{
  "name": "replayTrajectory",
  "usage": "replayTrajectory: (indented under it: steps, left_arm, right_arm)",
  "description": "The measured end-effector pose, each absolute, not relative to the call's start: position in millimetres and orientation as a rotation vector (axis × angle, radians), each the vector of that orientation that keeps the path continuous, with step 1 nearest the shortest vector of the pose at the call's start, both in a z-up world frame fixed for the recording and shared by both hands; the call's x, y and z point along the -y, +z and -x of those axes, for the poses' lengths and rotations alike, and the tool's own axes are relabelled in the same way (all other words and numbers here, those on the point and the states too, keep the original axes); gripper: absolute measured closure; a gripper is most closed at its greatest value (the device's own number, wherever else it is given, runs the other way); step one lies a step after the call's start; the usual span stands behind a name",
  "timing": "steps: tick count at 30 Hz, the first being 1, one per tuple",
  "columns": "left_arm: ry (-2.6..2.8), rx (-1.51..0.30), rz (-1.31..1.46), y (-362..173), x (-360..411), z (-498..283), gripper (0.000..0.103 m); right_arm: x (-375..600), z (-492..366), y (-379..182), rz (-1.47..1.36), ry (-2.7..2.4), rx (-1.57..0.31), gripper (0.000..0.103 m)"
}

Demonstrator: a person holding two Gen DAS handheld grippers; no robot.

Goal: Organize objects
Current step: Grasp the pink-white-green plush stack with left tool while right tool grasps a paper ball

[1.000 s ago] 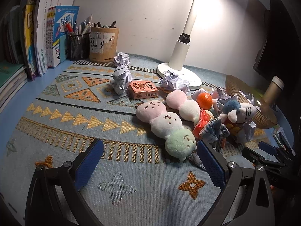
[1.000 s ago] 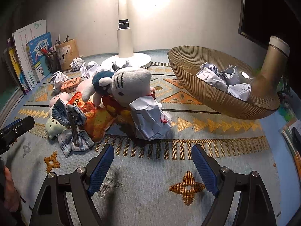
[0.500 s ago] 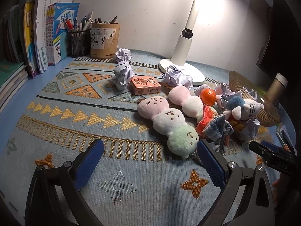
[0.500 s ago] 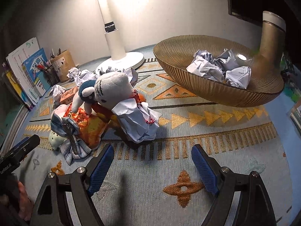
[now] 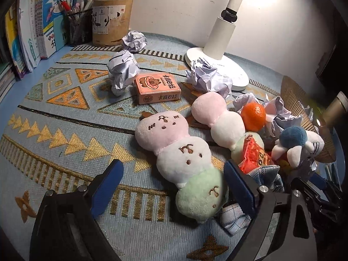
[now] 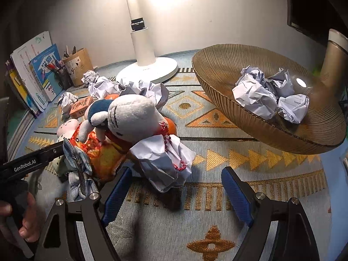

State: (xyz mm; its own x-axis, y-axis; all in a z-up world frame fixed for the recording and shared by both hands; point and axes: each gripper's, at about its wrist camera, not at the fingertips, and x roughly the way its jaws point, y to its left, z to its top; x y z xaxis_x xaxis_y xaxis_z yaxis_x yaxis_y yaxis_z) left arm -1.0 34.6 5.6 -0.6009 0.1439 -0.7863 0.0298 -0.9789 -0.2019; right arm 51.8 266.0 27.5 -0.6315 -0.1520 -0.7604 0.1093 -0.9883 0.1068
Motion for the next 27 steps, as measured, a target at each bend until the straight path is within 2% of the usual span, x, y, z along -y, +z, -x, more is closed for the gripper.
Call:
replayTrajectory:
  steps: [1,3,4,5,6,9,12,15,18,21,22,23,24,27]
  left_arm:
    - [2.748,0.281,1.368,5.3,-36.7,0.5,0.01]
    - [2.733,0.268,1.352,6.4,-37.7,-0.7,0.019]
    - [2.714,0.257,1.34,7.4,-38.1,-2.3,0.03]
    - [2.663,0.254,1.325,8.7,-37.9,-3.5,0.051]
    - [2.628,0.246,1.32,11.1,-37.5,-6.1,0.051]
    - [2.646,0.152,1.283,21.7,-28.8,-20.3,0.051]
    - [2.577,0.157,1.257,26.4,-11.7,-34.2,0.051]
    - [2.561,0.077,1.27,20.9,-8.3,-44.1,0.051]
    - [2.54,0.099,1.271,11.5,-7.0,-45.9,0.047]
    - [2.54,0.139,1.273,8.0,-6.2,-45.8,0.044]
    - [2.555,0.126,1.274,8.3,-7.1,-45.9,0.037]
    - [2.569,0.114,1.28,8.1,-8.1,-45.9,0.025]
    - [2.577,0.106,1.288,7.3,-8.8,-45.4,0.021]
    - [2.582,0.09,1.289,6.7,-10.3,-45.9,0.02]
  right_arm:
    - [-264.5,-50.0,27.4,-1.267,-2.703,0.074,0.025]
    - [-262.3,-46.5,26.5,-1.27,-2.688,0.075,0.038]
    - [-261.6,-45.7,25.9,-1.274,-2.681,0.073,0.047]
    - [-262.0,-45.9,25.5,-1.277,-2.675,0.075,0.058]
    - [-262.9,-47.7,25.7,-1.279,-2.67,0.081,0.061]
    - [-270.0,-63.7,31.7,-1.264,-2.649,0.128,0.061]
    - [-278.2,-87.3,42.4,-1.211,-2.61,0.184,0.061]
    - [-280.4,-97.7,40.7,-1.226,-2.611,0.16,0.061]
    - [-279.7,-101.0,32.8,-1.272,-2.595,0.127,0.061]
    - [-286.4,-110.8,30.1,-1.264,-2.534,0.2,0.061]
    - [-288.3,-115.0,30.1,-1.247,-2.514,0.219,0.061]
    - [-288.9,-118.3,29.8,-1.236,-2.498,0.224,0.061]
    - [-288.8,-120.9,29.0,-1.234,-2.479,0.219,0.061]
    - [-286.8,-124.6,23.6,-1.262,-2.463,0.184,0.061]
